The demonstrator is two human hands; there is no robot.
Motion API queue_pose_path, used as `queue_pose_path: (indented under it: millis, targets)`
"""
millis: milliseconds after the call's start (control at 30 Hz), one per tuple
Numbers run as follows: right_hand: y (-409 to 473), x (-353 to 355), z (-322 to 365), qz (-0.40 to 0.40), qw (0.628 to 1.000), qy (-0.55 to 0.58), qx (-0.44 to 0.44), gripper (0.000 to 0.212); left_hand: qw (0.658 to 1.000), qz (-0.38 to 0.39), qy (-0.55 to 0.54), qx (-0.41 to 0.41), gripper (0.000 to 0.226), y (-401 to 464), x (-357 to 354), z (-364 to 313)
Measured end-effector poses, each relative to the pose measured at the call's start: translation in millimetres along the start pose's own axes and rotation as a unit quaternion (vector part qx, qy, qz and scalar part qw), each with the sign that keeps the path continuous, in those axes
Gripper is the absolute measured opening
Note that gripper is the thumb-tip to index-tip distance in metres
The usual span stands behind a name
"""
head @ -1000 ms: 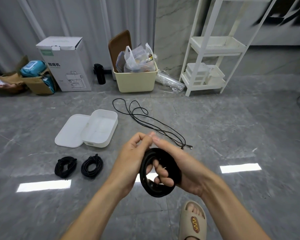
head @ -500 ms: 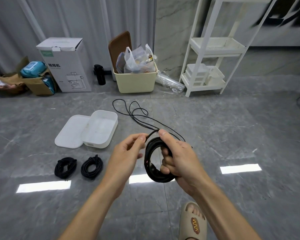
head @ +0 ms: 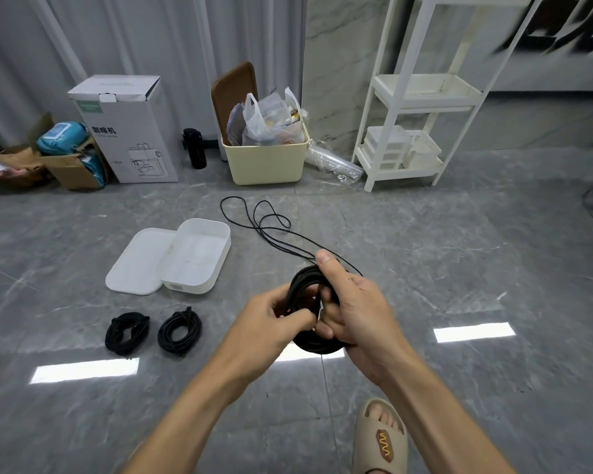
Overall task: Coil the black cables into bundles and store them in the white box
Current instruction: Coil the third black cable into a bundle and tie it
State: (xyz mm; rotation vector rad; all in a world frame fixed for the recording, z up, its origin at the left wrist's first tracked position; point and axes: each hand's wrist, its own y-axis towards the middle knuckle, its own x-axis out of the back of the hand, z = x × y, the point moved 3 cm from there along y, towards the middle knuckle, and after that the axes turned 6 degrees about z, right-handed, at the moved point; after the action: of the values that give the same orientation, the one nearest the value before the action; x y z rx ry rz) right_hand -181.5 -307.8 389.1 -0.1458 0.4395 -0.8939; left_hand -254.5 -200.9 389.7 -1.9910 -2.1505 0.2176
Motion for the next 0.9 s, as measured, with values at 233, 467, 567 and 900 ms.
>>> queue_pose_path:
  millis: [233,467,567,900]
  targets:
    - [1.8,2.7,-3.1,0.007,1.0,0.007,-0.019,0.064,0.988,-0.008,-0.155,0.017,0.048,3.3,4.5,1.3]
    - [2.0,0.5,-2.5,0.017,1.0,-0.008,-0.002,0.06,0.983,0.014,-0.184,0.028,0.055,2.5,5.2,0.6]
    - [0.7,-0.2,-2.2,0.018,1.0,0.005,0.001,0.048,0.987,0.005,-0.158,0.023,0.051,1.5,3.5,0.5]
    - [2.0,3.6,-3.5,-0.063,0.997,0.044,0.001,0.042,0.962,-0.236,0.069,-0.117,0.04,-7.9,-11.9,-0.3]
